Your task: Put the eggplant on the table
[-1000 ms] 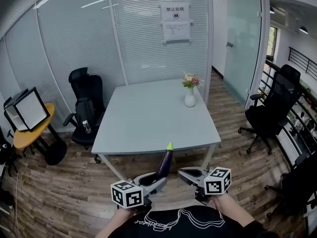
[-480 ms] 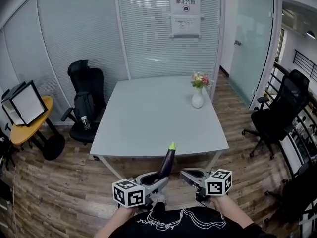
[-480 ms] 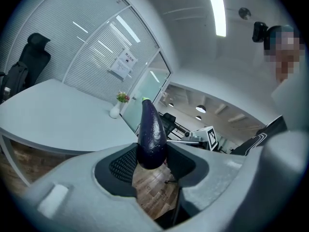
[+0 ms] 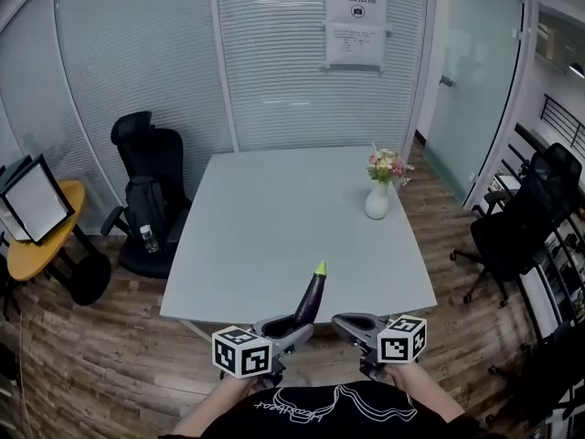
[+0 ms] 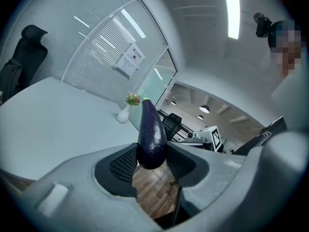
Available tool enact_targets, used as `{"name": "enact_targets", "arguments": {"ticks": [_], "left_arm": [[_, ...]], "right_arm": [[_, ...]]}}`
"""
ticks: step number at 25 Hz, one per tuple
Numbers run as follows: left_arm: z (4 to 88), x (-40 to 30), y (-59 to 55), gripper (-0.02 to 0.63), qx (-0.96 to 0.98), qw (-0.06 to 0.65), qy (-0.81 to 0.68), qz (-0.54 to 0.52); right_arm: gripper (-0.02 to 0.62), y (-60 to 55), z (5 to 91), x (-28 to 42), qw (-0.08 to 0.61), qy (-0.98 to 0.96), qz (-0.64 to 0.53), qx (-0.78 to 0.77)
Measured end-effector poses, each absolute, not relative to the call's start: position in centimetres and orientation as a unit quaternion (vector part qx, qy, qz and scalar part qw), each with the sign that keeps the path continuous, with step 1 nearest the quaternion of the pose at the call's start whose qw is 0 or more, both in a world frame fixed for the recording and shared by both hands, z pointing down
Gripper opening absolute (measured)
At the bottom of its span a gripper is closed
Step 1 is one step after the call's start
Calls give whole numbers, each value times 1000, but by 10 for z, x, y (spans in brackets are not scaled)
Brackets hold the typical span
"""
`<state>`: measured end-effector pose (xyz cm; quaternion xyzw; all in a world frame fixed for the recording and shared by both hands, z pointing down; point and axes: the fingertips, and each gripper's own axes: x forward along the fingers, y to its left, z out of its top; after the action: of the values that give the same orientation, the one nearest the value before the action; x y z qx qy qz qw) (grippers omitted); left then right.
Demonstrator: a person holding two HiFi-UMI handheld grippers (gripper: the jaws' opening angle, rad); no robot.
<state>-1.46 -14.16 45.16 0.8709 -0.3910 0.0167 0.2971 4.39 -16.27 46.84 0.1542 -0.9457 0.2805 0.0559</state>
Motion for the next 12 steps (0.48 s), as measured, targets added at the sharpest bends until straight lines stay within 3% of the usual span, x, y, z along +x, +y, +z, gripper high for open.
{"name": "enact_targets", "arguments": {"ticks": [12], "left_arm": [[465,-80,-257,193,867,306,-391,49]], "right_arm": [[9,-272,473,-8,55,-937,298,171]]}}
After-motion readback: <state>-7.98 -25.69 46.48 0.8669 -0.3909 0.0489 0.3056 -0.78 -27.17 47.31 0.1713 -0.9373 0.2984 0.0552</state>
